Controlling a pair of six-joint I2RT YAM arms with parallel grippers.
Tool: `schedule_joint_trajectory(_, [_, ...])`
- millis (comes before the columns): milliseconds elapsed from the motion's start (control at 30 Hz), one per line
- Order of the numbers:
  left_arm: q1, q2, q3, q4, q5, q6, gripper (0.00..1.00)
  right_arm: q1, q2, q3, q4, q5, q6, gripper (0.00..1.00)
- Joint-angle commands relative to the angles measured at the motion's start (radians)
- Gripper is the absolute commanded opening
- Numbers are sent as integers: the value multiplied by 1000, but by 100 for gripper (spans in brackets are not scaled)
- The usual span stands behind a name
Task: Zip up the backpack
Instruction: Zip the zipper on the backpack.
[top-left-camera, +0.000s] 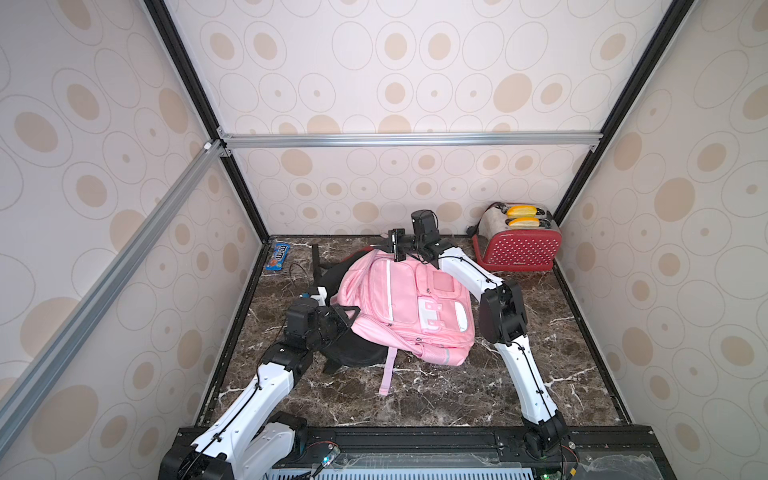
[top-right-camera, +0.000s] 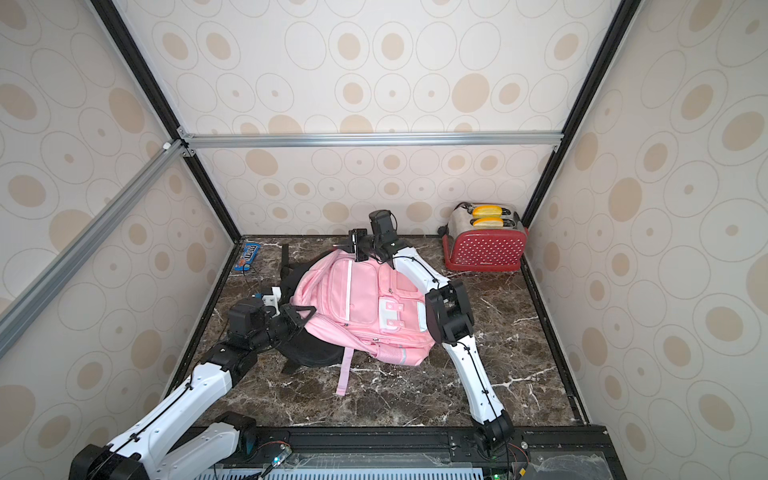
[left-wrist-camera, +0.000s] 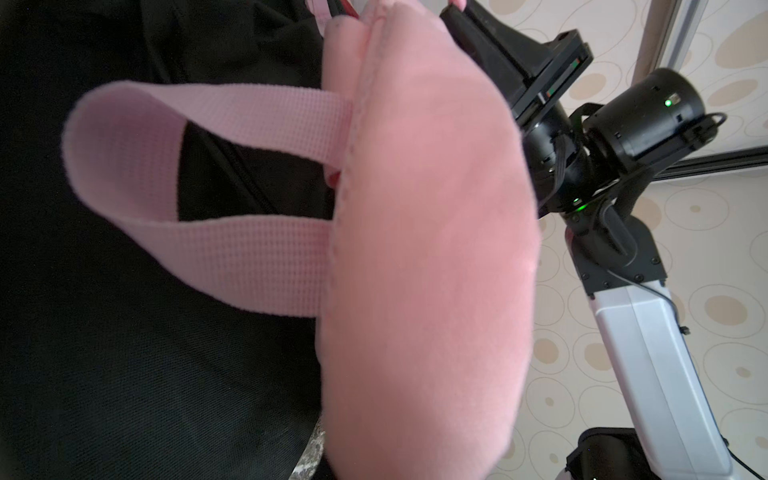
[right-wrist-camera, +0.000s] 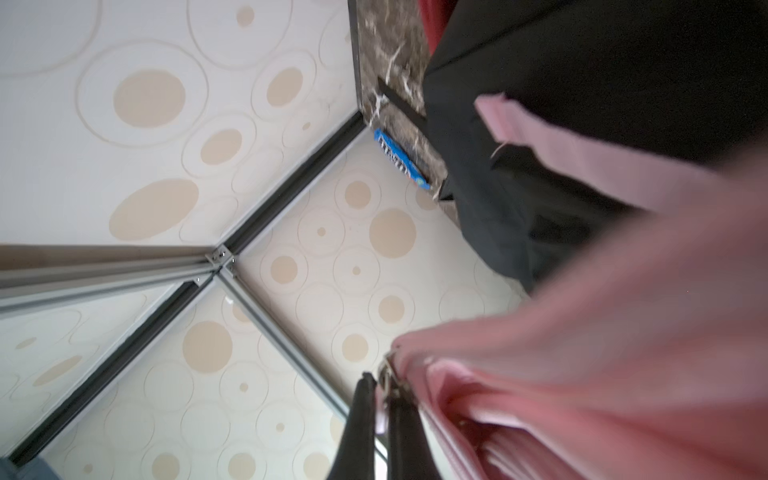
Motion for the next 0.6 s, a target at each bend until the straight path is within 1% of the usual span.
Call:
schedule_joint_trajectory(0, [9,-24,115,-225,27,79,17,-194,103,231,-50,187,95,0])
schedule_joint_trajectory(33, [10,-7,178,-336,3,132,31,-196,101,250,-92,138,69,0])
schedule_joint_trajectory(67, [11,15,266,-483,-60,210,39,-195,77,213,-93,100,45,0])
schedule_joint_trajectory(100, [9,40,337,-599,-94,274,44,-192,43,153,-71,75,30,0])
schedule_joint_trajectory(167, [9,97,507,-844,-212,408,49,-185,-59,-27,-29,43,-7,0])
schedule_joint_trajectory(200, [9,124,569,-913,-238,459,50,-180,-105,-92,15,47,-8,0])
schedule_joint_trajectory(233, [9,160,648,-982,-288,518,52,-174,-146,-194,54,40,0,0])
schedule_joint_trajectory(267, [3,198,721,-1043,-340,560,53,-168,-164,-234,73,28,3,0])
schedule_joint_trajectory(333, [-7,275,837,-1119,-416,643,54,-150,-170,-250,82,0,2,0])
schedule_joint_trajectory(433, [-35,382,966,-1153,-501,749,56,-115,-157,-229,112,-15,26,0])
schedule_joint_trajectory(500, [-54,430,1006,-1137,-528,812,56,-93,-122,-160,101,-34,38,0])
schedule_joint_trajectory(567, [-63,452,1006,-1079,-530,880,57,-68,-76,-48,62,-68,42,0])
